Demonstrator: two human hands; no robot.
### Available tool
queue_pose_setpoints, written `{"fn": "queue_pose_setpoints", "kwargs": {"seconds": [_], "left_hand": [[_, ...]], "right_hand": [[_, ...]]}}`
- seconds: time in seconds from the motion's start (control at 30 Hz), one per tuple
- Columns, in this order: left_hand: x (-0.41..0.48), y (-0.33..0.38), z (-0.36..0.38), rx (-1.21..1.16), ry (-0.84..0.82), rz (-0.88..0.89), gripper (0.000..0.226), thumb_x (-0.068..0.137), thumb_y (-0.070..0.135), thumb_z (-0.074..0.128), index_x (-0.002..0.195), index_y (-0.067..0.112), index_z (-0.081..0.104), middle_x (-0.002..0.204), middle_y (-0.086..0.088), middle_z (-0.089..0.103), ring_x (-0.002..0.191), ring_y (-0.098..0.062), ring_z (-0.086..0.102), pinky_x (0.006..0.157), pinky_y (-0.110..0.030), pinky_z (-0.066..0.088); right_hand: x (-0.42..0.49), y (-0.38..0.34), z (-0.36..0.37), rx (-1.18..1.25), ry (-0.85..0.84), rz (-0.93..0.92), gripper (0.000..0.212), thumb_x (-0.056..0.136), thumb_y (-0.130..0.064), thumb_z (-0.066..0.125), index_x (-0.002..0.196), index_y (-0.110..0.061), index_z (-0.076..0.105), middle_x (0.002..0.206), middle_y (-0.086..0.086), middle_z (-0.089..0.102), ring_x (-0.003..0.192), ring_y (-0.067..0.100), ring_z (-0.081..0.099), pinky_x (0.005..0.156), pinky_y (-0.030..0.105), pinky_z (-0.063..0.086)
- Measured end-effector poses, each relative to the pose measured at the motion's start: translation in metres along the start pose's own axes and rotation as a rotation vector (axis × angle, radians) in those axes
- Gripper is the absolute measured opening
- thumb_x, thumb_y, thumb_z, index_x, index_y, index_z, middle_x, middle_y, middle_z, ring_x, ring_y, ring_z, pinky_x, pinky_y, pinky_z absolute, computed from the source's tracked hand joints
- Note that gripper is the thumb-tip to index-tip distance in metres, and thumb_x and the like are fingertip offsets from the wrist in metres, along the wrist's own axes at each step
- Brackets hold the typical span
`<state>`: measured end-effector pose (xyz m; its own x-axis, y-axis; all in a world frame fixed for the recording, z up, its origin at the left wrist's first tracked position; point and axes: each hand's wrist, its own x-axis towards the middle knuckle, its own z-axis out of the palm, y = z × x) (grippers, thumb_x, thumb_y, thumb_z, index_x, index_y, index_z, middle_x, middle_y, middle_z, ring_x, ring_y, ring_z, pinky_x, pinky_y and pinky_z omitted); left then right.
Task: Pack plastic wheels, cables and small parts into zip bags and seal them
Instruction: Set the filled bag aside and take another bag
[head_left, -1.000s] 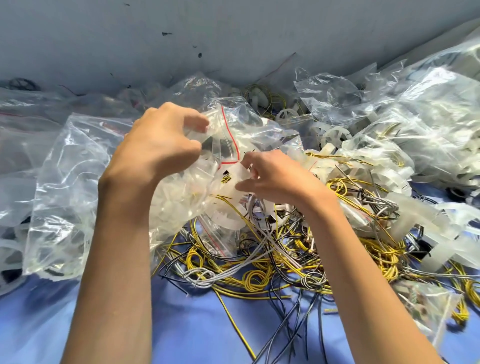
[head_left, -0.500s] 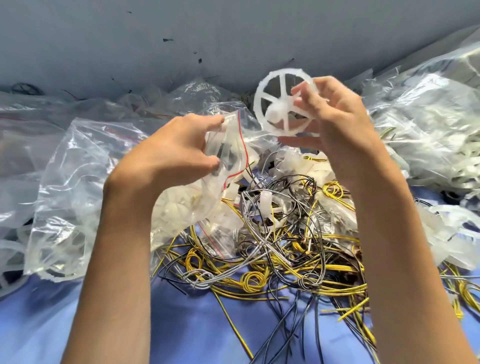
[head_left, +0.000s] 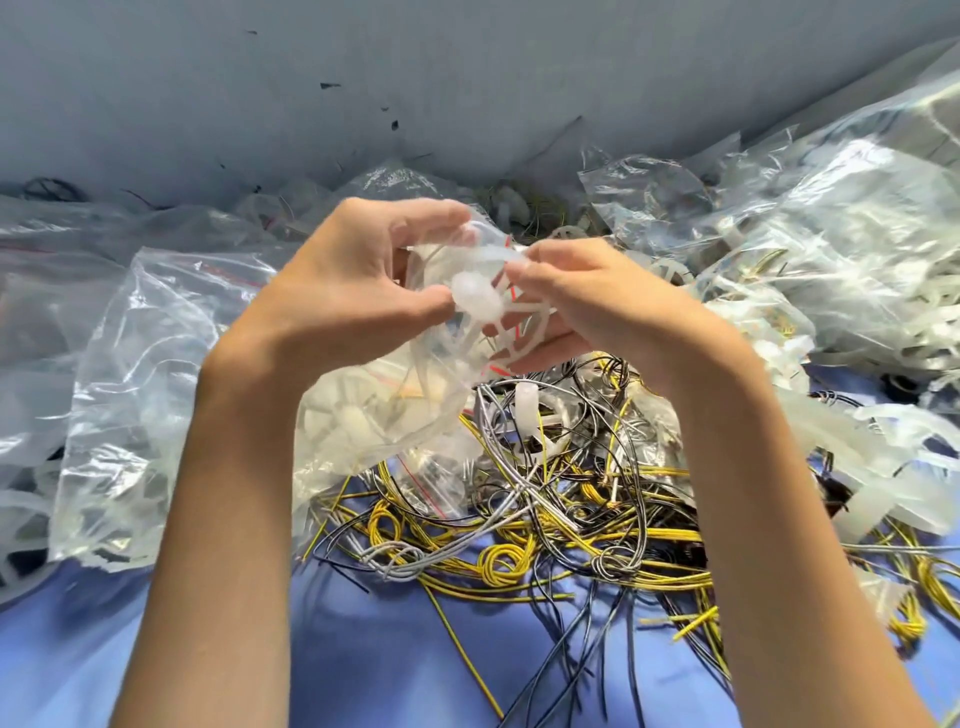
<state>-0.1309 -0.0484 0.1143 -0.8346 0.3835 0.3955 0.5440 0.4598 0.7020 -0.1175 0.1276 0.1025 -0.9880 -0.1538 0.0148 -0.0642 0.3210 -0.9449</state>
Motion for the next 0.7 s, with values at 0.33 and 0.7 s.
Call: {"fn": "queue_pose_setpoints", "kwargs": {"seconds": [0.33, 0.7], "left_hand": [[0.002, 0.005, 0.013, -0.04, -0.082, -0.017, 0.056, 0.066, 0.012, 0.044, 0.117, 0.017, 0.064, 0.106, 0.01, 0.07, 0.055, -0.005, 0.047, 0.053, -0.013, 0.043], [0.002, 0.014, 0.016, -0.044, -0.046, 0.042, 0.055, 0.067, 0.004, 0.044, 0.119, 0.01, 0.063, 0.108, 0.006, 0.067, 0.066, 0.018, 0.056, 0.062, 0.002, 0.036]], "right_hand": [[0.003, 0.011, -0.001, -0.338, 0.036, 0.03, 0.017, 0.097, -0.024, 0.052, 0.106, -0.024, 0.066, 0.085, 0.005, 0.067, 0.068, 0.02, 0.072, 0.057, 0.034, 0.06], [0.002, 0.01, 0.016, -0.686, -0.379, -0.188, 0.047, 0.094, -0.011, 0.054, 0.137, -0.019, 0.037, 0.126, -0.006, 0.055, 0.097, -0.003, 0.041, 0.068, 0.004, 0.031]]}}
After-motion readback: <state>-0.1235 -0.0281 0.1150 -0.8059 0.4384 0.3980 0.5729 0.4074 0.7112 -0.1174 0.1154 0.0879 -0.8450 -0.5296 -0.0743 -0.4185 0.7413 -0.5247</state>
